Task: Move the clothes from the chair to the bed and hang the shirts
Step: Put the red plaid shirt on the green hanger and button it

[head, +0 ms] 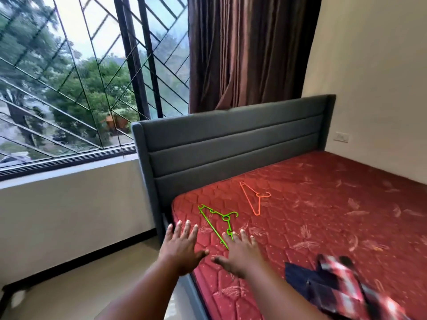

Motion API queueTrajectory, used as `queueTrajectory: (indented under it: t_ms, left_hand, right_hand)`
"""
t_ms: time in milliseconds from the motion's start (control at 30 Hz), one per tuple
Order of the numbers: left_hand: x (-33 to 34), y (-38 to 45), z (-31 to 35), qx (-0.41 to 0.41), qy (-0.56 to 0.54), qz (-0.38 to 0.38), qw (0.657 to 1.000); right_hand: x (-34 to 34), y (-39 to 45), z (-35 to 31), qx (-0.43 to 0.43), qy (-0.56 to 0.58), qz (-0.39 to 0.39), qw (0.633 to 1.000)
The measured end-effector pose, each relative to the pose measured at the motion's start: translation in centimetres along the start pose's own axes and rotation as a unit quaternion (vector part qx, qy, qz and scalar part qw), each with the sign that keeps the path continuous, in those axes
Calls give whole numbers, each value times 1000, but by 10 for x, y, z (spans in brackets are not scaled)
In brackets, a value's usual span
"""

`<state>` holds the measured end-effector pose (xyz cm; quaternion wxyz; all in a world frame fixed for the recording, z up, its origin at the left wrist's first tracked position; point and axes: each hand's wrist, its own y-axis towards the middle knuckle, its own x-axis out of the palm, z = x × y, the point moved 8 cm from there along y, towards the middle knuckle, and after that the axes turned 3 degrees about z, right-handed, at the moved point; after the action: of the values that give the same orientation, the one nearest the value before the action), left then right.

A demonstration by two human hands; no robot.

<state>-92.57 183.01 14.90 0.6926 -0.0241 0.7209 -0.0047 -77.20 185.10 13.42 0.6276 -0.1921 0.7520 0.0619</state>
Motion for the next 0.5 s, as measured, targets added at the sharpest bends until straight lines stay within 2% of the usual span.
queueTrajectory:
  t_ms: [167,333,500]
  left_hand:
    - [5,66,13,-36,-6,-27,999]
    - [33,113,47,13,6,-65,998]
    - [51,171,43,11,-26,-61,998]
  right_hand:
    - [-15,67,36,-10,-5,7,1000]
    - [2,100,84,5,-16,-21,1000]
    - [19,131,106,30,-17,-72,997]
